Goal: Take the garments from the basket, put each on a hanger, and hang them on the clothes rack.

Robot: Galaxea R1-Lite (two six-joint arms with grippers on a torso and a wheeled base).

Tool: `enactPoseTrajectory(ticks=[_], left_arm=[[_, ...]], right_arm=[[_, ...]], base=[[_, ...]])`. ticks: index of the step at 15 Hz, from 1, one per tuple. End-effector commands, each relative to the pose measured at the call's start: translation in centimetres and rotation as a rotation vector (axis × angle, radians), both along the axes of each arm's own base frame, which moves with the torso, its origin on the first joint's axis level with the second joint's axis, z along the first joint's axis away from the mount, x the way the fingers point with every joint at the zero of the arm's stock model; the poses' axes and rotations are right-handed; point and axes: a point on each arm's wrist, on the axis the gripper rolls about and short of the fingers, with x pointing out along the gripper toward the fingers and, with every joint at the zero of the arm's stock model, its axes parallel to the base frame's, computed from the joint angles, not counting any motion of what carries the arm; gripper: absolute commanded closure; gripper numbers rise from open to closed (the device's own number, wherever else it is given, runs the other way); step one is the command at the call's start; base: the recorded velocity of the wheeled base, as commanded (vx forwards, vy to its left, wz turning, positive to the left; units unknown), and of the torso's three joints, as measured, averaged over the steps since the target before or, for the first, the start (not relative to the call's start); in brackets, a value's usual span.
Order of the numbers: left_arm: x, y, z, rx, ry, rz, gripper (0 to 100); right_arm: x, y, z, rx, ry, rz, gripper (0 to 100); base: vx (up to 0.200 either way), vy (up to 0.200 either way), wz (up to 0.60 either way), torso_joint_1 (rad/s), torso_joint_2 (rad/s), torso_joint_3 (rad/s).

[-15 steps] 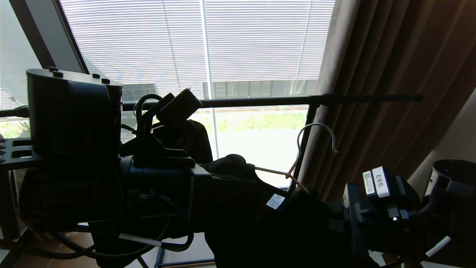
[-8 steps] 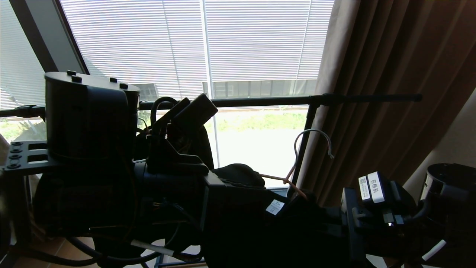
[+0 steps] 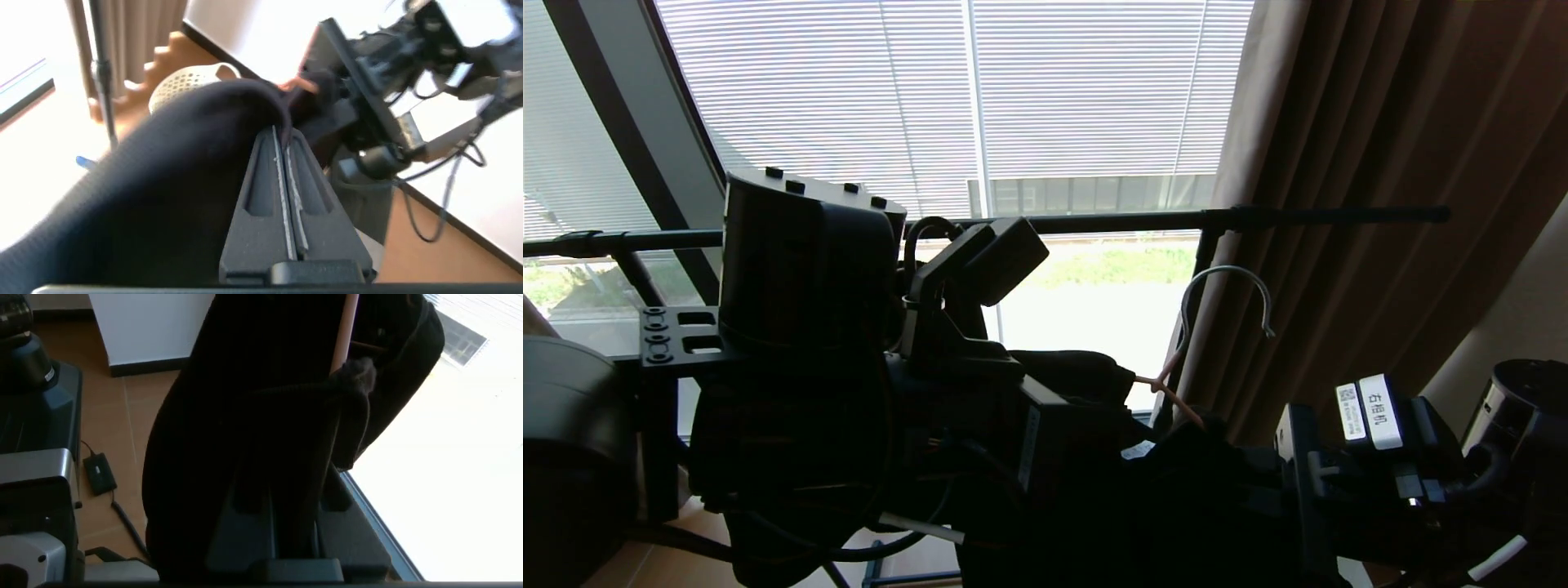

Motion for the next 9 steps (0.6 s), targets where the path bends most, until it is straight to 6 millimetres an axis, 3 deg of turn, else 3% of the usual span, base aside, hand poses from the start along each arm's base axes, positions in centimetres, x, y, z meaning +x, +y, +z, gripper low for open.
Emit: enactPoseTrajectory(ticks=[1,8,9], left_arm=[[0.18,-0.12,-0.27,0.014,-0.003,0.028,100],[0.19,0.15,-0.89,0.051,-0.041,0.038,100],[0.13,0.2,-0.99,0.054,-0.038,0.037,0]], right_arm=[[-0.07,-0.06,-0.09,-0.002,0.003,0.0,100],[0.02,-0.03,-0.14,-0.003,0.004,-0.002,100],[0.03,-0.03,-0.12,-0.002,0.003,-0.002,100]], base=[[0.0,0.0,0.0,0.0,0.0,0.0],[0.0,0.0,0.0,0.0,0.0,0.0],[0.0,0.0,0.0,0.0,0.0,0.0]])
